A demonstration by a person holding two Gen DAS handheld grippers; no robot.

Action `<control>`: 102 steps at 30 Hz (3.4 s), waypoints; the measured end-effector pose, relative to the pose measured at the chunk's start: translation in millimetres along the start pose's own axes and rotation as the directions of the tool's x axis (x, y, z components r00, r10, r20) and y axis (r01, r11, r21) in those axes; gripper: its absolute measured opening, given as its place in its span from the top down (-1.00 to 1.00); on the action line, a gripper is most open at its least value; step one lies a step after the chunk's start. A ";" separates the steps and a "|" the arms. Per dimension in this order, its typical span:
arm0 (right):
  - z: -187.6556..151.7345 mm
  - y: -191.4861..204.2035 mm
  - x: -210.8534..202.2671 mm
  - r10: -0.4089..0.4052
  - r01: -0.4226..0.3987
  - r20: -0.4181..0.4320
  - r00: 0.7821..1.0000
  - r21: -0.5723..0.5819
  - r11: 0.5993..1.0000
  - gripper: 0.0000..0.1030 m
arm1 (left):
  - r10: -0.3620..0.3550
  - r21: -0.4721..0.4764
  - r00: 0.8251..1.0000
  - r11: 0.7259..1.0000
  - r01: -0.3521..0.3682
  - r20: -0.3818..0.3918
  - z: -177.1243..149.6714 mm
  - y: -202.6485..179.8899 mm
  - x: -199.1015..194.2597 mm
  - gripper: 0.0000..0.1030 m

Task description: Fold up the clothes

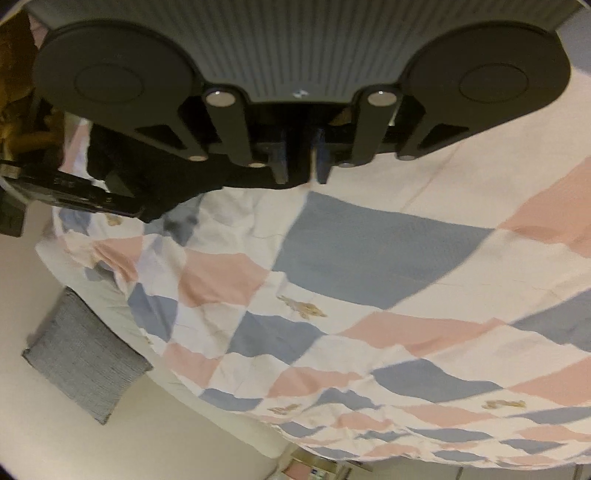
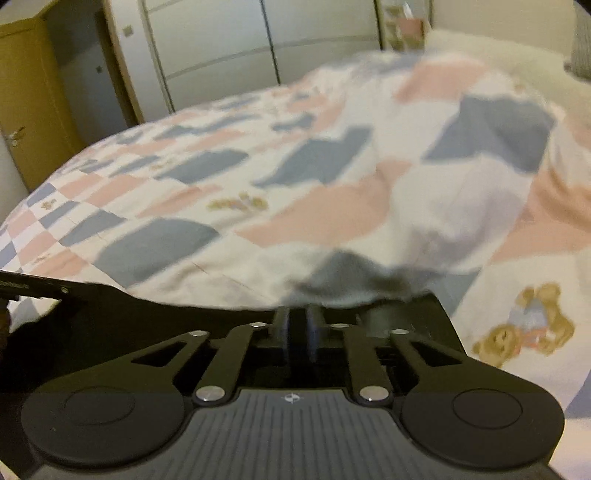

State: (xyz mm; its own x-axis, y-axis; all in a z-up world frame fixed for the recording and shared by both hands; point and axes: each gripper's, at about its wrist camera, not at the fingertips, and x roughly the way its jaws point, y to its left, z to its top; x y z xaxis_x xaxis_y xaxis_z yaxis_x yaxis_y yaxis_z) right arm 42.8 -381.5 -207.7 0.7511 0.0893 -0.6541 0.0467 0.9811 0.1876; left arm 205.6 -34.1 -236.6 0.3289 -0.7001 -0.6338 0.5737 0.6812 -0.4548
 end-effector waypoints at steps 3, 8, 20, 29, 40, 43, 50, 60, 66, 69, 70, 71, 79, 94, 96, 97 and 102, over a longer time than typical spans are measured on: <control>4.7 13.2 -0.5 0.037 -0.037 0.009 0.999 -0.029 0.999 0.64 | 0.054 -0.011 0.997 0.998 -0.054 0.049 -3.6 -0.3 -20.5 0.74; -0.4 20.0 9.9 0.064 -0.065 -0.019 0.998 -0.041 0.997 0.64 | -0.070 0.030 0.990 0.997 0.067 0.126 -13.0 -22.1 -51.9 0.74; -15.1 5.5 33.3 0.050 -0.057 -0.073 0.996 -0.102 0.993 1.00 | 0.062 0.016 0.998 0.998 -0.063 0.024 -5.7 -14.5 27.5 1.00; -29.1 7.7 -10.8 0.047 -0.053 -0.038 0.998 -0.182 0.982 0.33 | 0.010 0.062 0.998 0.998 -0.014 0.060 -49.3 -34.6 -39.1 0.77; -47.5 15.9 -52.8 0.065 -0.064 0.001 0.998 -0.159 0.985 0.18 | 0.163 -0.008 0.981 0.987 -0.163 0.108 -99.7 -47.1 -100.0 0.70; -63.3 11.7 -57.2 0.033 -0.036 -0.022 0.999 -0.135 0.990 0.16 | 0.242 -0.135 0.965 0.964 -0.228 0.097 -129.3 -26.5 -121.6 0.69; -80.8 1.6 -78.0 0.006 -0.006 0.000 1.000 -0.008 1.000 0.14 | 0.363 -0.225 0.921 0.918 -0.327 0.142 -168.0 -31.8 -176.9 0.53; -117.7 22.9 -127.2 0.040 -0.043 0.026 0.999 0.138 0.989 0.06 | 0.546 -0.263 0.830 0.822 -0.504 0.116 -208.7 -62.4 -240.1 0.43; -124.8 47.4 -141.5 0.079 -0.085 0.043 0.996 0.157 0.984 -0.03 | 0.608 -0.249 0.785 0.784 -0.569 0.122 -225.1 -72.6 -264.7 0.35; -125.1 61.0 -140.4 0.093 -0.097 0.031 0.995 0.152 0.984 -0.05 | 0.627 -0.250 0.771 0.769 -0.588 0.114 -230.9 -69.2 -271.8 0.31; -124.3 65.3 -139.1 0.097 -0.099 0.026 0.995 0.148 0.984 -0.07 | 0.632 -0.251 0.767 0.765 -0.594 0.112 -232.7 -67.6 -273.9 0.29; -123.7 70.4 -137.2 0.102 -0.104 0.021 0.995 0.144 0.984 -0.08 | 0.634 -0.255 0.766 0.762 -0.595 0.109 -233.9 -64.3 -275.1 0.28; -116.3 113.9 -114.6 0.137 -0.134 -0.028 0.990 0.102 0.986 -0.13 | 0.582 -0.329 0.793 0.795 -0.509 0.182 -252.8 -26.1 -304.5 0.36; -127.2 151.6 -71.9 0.202 -0.194 -0.100 0.974 0.090 0.977 -0.12 | 0.637 -0.757 0.728 0.600 -0.260 0.255 -318.4 96.3 -384.4 0.36; -126.5 150.2 -70.1 0.205 -0.195 -0.099 0.974 0.102 0.975 -0.12 | 0.631 -0.780 0.726 0.588 -0.215 0.276 -324.0 103.1 -387.9 0.36; -125.8 149.4 -69.5 0.208 -0.197 -0.097 0.973 0.109 0.974 -0.12 | 0.633 -0.784 0.720 0.585 -0.206 0.284 -325.2 104.8 -389.6 0.36; -117.7 152.3 -69.5 0.213 -0.204 -0.091 0.973 0.102 0.974 -0.12 | 0.690 -0.763 0.683 0.569 -0.307 0.240 -317.1 108.4 -400.0 0.25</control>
State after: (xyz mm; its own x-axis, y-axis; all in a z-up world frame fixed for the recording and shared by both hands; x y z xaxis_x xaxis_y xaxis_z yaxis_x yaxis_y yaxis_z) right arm -79.9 -218.1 -220.0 0.6805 0.3115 -0.6632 -0.0404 0.9197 0.3905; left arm -101.6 387.6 -230.8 0.8007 -0.0597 -0.5961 -0.3463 0.7659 -0.5418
